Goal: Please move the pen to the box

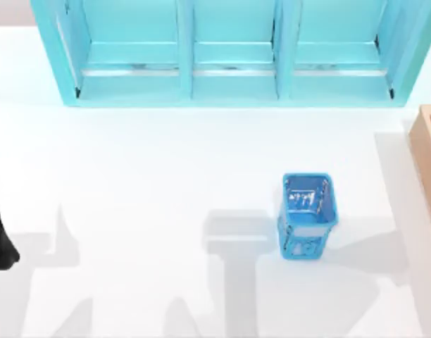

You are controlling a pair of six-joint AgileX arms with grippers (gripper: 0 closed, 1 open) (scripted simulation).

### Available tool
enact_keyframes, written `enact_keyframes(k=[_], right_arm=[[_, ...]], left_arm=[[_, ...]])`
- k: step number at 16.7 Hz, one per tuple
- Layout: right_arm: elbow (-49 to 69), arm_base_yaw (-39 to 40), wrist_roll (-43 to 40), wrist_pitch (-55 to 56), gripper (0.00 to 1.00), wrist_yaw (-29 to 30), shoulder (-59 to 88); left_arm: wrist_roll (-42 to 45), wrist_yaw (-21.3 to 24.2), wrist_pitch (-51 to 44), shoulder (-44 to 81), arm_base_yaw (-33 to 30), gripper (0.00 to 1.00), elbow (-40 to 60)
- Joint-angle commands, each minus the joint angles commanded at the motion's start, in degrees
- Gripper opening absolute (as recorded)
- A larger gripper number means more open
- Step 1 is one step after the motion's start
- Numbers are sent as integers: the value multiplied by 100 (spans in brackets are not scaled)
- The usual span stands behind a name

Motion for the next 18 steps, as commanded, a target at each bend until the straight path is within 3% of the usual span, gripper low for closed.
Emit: enact_keyframes(k=[13,18], right_arm=[[0,0,0,0,98,0,0],[0,0,0,0,100,0,0]], left_arm=[[0,0,0,0,0,100,0],[0,0,0,0,0,100,0]])
